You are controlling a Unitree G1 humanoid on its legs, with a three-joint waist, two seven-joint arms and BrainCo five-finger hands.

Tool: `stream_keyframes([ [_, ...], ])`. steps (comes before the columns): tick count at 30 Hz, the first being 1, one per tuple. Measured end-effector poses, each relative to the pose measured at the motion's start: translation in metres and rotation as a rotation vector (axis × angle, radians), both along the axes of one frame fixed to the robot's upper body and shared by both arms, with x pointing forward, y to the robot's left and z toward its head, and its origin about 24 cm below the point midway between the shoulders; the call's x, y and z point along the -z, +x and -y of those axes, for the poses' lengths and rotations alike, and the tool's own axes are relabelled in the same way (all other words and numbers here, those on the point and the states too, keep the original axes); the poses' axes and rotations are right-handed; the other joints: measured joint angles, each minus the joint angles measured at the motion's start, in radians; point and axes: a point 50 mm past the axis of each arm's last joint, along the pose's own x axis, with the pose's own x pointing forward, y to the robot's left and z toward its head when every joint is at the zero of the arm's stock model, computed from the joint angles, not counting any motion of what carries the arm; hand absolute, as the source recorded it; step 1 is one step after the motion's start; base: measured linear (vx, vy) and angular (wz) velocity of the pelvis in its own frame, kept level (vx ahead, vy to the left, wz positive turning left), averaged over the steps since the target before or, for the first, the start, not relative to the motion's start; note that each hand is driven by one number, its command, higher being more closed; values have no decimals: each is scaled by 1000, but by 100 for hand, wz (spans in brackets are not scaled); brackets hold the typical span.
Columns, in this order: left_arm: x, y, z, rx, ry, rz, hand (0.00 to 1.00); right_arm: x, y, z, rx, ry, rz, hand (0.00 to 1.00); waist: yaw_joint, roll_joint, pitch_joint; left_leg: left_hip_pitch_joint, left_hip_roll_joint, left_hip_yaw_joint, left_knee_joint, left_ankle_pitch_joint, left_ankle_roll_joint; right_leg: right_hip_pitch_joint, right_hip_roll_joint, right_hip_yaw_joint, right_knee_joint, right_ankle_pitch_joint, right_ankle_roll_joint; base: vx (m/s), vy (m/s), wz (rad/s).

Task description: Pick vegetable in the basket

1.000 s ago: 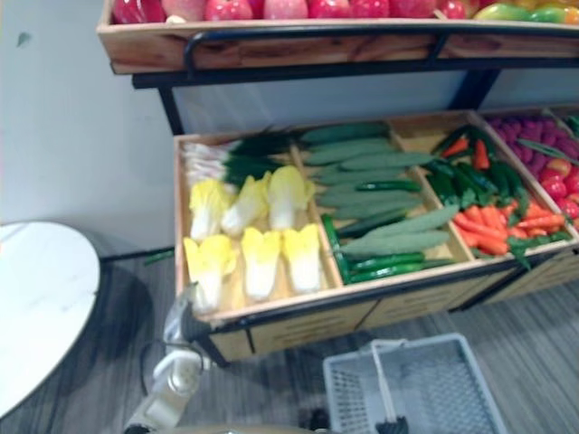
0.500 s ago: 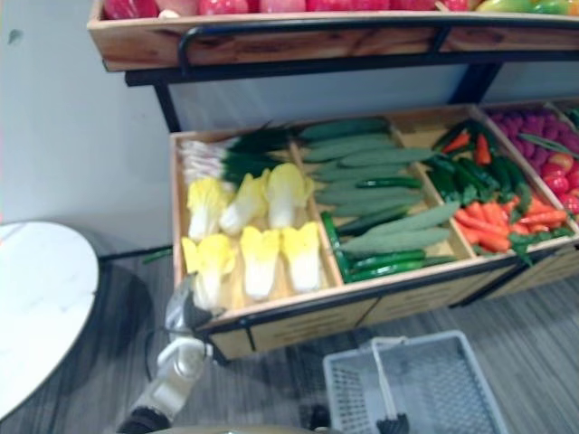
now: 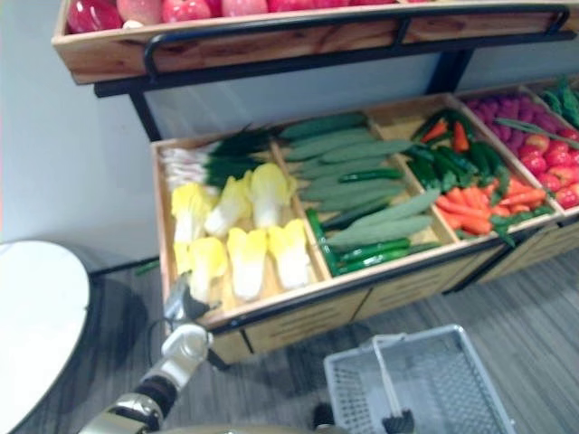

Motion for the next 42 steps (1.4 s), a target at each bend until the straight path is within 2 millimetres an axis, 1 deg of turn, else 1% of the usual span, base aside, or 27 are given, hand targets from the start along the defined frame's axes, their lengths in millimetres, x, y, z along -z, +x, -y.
stream_keyframes([
  [5, 3, -2, 0, 1, -7, -8, 0, 0, 0, -2, -14, 1, -4, 100, 2, 0, 1, 16, -1, 10, 5, -5, 4, 8, 0, 8, 0, 3, -6, 68, 11, -5],
  [13, 4, -3, -3, 6, -2, -16, 0, 1, 0, -4, -29, -2, -8, 100, 4, 1, 12, 30, -2, 17, 6, -16, 1, 23, -1, 10, 0, -2, -3, 12, 6, -2],
  [25, 6, -3, -10, -75, -48, -24, 0, 1, 4, -4, -30, -7, -4, 100, 3, 8, 29, 33, 3, 25, 8, -23, -5, 25, 4, 20, 0, -10, -3, 3, -1, -1],
  [26, 6, -3, -11, -83, -51, -23, 100, 1, 4, -4, -31, -7, -3, 100, 3, 8, 30, 34, 5, 27, 8, -24, -5, 25, 6, 22, 0, -10, -4, 6, -4, -5],
  [30, 5, -3, -16, -130, -70, -17, 100, 1, 6, -5, -56, -7, -3, 100, 4, 11, 38, 46, 11, 44, 12, -27, -5, 27, 13, 37, 0, -10, -4, 9, -6, -12],
  [33, 5, -2, -19, -156, -80, -13, 100, 1, 6, -5, -77, 6, -10, 100, 2, 13, 47, 50, 18, 46, 26, -42, -6, 38, 17, 37, 0, -16, -6, 2, -4, -4],
  [42, 4, -1, -17, -163, -101, -1, 100, 1, 6, -4, -94, 14, -13, 100, 3, 16, 51, 49, 19, 45, 26, -44, -2, 38, 19, 34, 0, -22, -6, 18, 3, 1],
])
